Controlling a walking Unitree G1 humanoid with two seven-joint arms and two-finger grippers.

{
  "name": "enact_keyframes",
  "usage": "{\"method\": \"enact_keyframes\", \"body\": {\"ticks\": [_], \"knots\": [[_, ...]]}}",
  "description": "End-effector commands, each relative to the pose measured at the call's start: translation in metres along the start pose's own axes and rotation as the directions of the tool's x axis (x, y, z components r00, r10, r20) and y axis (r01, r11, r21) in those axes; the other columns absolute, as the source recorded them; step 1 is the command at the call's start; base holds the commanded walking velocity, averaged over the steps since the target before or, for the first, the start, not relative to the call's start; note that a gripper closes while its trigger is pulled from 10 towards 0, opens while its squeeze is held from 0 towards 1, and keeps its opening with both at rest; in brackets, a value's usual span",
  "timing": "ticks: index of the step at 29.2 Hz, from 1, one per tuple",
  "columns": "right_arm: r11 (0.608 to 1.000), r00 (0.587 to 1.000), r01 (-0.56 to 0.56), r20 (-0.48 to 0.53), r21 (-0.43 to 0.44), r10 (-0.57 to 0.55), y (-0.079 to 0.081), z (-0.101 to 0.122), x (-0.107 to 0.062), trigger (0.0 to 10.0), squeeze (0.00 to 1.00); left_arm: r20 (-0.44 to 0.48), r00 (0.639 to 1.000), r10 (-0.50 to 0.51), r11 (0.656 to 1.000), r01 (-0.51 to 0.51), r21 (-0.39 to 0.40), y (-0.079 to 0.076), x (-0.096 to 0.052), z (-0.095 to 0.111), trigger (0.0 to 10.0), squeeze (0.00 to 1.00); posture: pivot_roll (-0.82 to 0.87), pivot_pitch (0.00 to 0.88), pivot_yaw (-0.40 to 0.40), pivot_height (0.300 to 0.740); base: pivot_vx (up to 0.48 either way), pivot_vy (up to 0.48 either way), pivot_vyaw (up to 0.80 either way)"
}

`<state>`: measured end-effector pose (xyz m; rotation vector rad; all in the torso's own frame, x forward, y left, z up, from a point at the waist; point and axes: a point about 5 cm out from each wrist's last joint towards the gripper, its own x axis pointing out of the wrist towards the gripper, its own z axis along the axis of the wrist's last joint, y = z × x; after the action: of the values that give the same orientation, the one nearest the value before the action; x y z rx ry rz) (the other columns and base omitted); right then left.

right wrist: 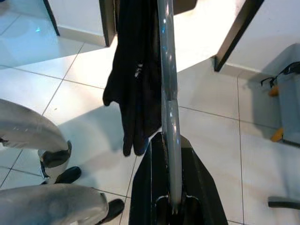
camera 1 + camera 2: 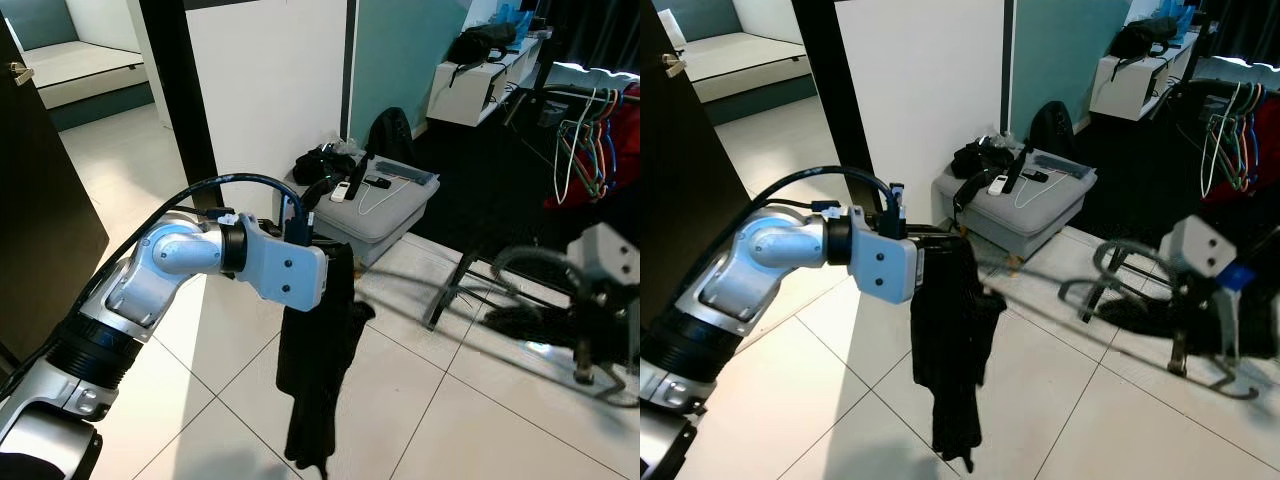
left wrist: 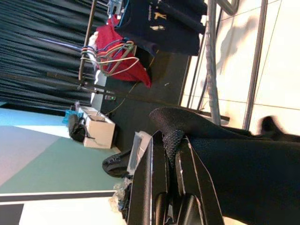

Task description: Hang hanger

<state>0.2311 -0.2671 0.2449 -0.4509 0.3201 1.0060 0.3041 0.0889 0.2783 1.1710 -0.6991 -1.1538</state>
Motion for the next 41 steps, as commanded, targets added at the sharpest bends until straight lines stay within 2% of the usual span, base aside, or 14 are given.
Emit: {"method": "enact_keyframes", "body": {"ticks": [1,3,6,8,14,24,25,33,41], "knots": [[0.999,0.999,-0.033,0.001,-0.01,0.033,0.005,0.0,0.006,10.0,0.0,0.031,1.0,0.002,0.999,-0.003,0.035,0.004,0.004,0.007,10.0,0.0,-0.06,0.044,0.041,0.74,0.0,0.0,0.0],[0.998,0.999,-0.055,0.003,-0.006,0.055,0.007,-0.001,0.012,10.0,0.0,0.042,0.999,0.001,1.0,-0.002,0.031,0.003,0.006,0.009,10.0,0.0,-0.06,0.04,0.04,0.74,0.0,0.0,0.0],[0.999,0.999,-0.039,0.011,-0.009,0.039,0.003,0.001,0.01,10.0,0.0,0.04,0.999,-0.002,1.0,0.001,0.03,0.003,0.005,0.009,10.0,0.0,-0.05,0.038,0.039,0.74,0.0,0.0,0.0],[1.0,1.0,-0.019,0.011,-0.011,0.019,0.001,0.002,0.006,10.0,0.0,0.036,0.999,-0.004,1.0,0.003,0.03,0.003,0.004,0.008,10.0,0.0,-0.05,0.038,0.038,0.74,0.0,0.0,0.0],[0.998,0.998,0.061,0.025,-0.002,-0.061,-0.006,0.005,-0.027,10.0,0.0,0.027,1.0,-0.006,1.0,0.005,0.028,0.003,0.003,0.007,10.0,0.0,-0.05,0.04,0.041,0.74,0.0,0.0,0.0],[0.998,0.998,0.055,0.012,-0.014,-0.055,-0.001,0.005,-0.04,10.0,0.0,0.029,1.0,-0.007,1.0,0.006,0.028,0.004,0.003,0.007,10.0,0.0,-0.06,0.05,0.048,0.74,0.0,0.0,0.0],[0.999,0.999,0.037,0.028,-0.024,-0.036,0.002,0.01,-0.049,10.0,0.0,0.034,0.999,-0.008,1.0,0.007,0.026,0.004,0.004,0.007,10.0,0.0,-0.06,0.051,0.049,0.74,0.0,0.0,0.0],[0.997,0.997,0.067,0.038,-0.041,-0.065,0.0,0.018,-0.066,10.0,0.0,0.033,0.999,-0.013,1.0,0.012,0.028,0.004,0.003,0.006,10.0,0.0,-0.07,0.052,0.051,0.74,0.0,0.0,0.0],[0.997,0.997,0.06,0.042,-0.05,-0.057,0.004,0.021,-0.07,10.0,0.0,0.035,0.999,-0.014,1.0,0.013,0.027,0.003,0.004,0.007,10.0,0.0,-0.07,0.051,0.052,0.74,0.0,0.0,0.0]]}}
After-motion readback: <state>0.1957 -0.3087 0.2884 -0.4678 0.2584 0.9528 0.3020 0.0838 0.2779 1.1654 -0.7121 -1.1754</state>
